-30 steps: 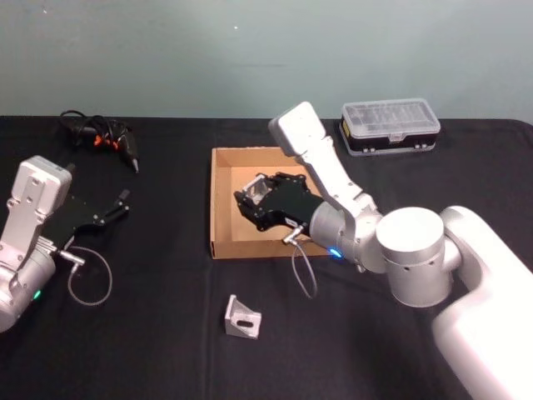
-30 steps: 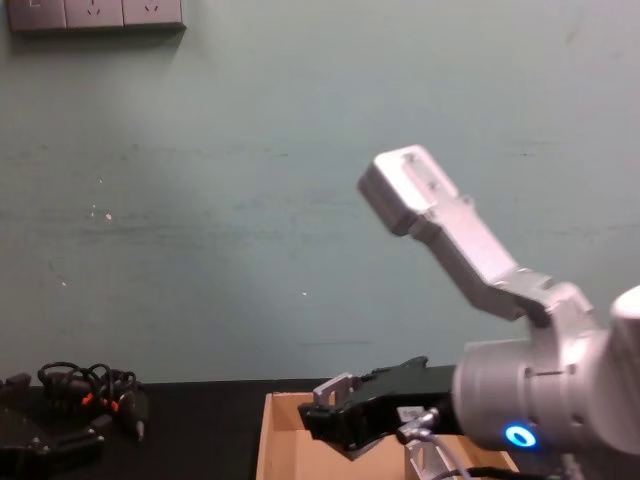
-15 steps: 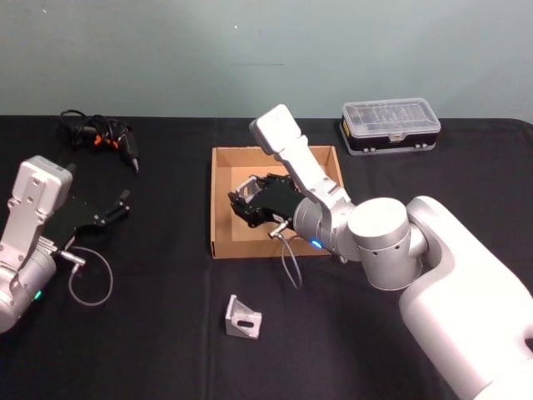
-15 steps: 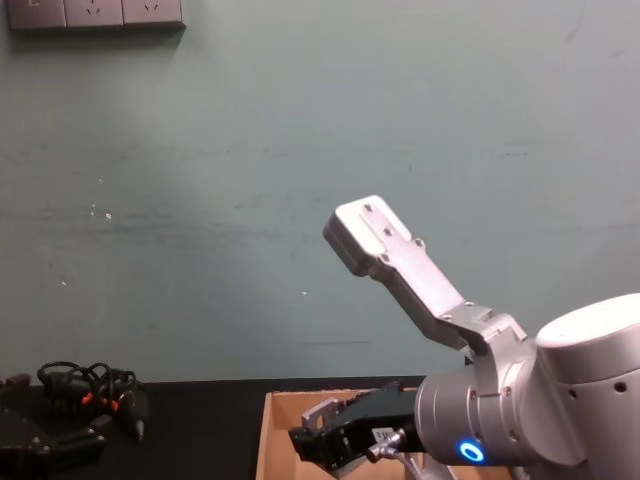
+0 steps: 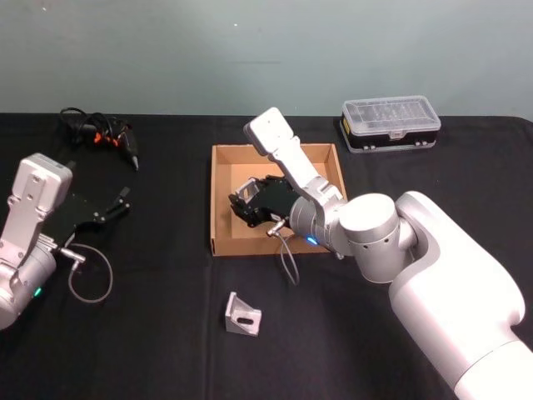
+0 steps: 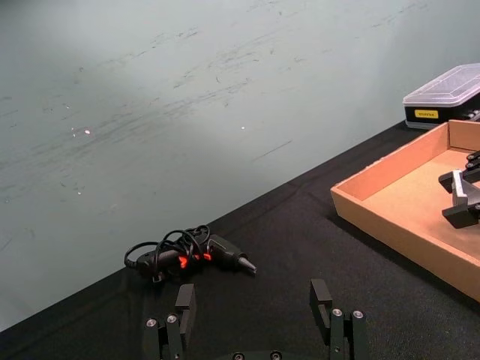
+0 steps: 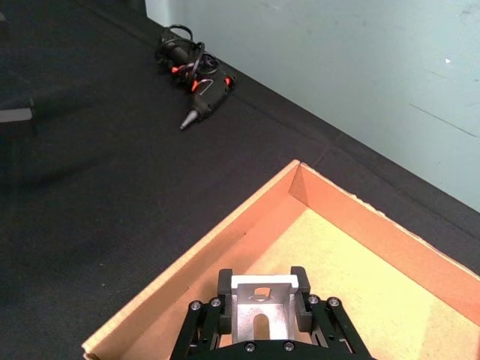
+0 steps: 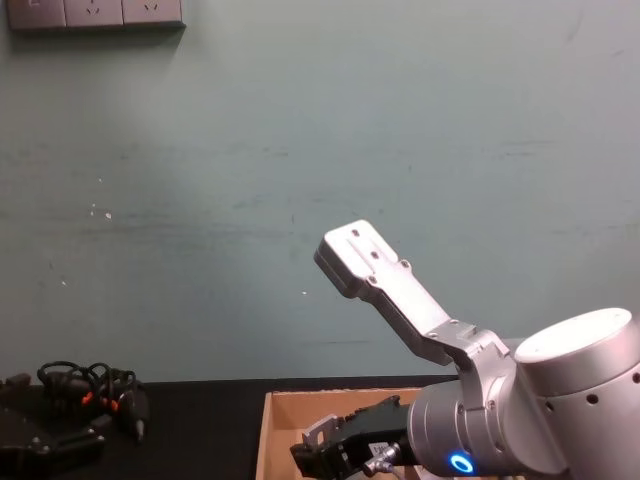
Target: Use one hand to pick up the angle iron from the table and place it into the box.
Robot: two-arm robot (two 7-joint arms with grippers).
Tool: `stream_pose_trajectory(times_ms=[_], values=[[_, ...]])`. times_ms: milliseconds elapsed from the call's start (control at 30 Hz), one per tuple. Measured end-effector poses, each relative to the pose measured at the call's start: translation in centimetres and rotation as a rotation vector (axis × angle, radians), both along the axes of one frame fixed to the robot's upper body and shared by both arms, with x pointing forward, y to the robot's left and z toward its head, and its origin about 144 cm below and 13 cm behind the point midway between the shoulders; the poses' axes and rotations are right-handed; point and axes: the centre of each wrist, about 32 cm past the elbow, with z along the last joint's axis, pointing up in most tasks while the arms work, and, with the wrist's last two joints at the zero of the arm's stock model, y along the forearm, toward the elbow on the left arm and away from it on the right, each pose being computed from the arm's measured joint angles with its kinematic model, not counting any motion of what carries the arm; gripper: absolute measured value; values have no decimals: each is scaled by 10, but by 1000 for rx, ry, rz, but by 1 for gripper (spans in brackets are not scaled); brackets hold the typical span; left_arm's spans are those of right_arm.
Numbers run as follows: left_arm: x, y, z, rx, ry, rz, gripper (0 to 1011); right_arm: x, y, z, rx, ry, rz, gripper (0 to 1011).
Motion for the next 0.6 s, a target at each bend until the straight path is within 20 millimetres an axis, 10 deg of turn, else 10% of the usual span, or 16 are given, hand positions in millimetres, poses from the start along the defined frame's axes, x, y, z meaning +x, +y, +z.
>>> stream_pose_trajectory(times_ms=[267,600], values=[[0,0,0,0,0,0,1000,0,-2,-3,-11,0,-6,470],[0,0,0,0,0,0,1000,-6,-6,-1,8,-32,-29,784]])
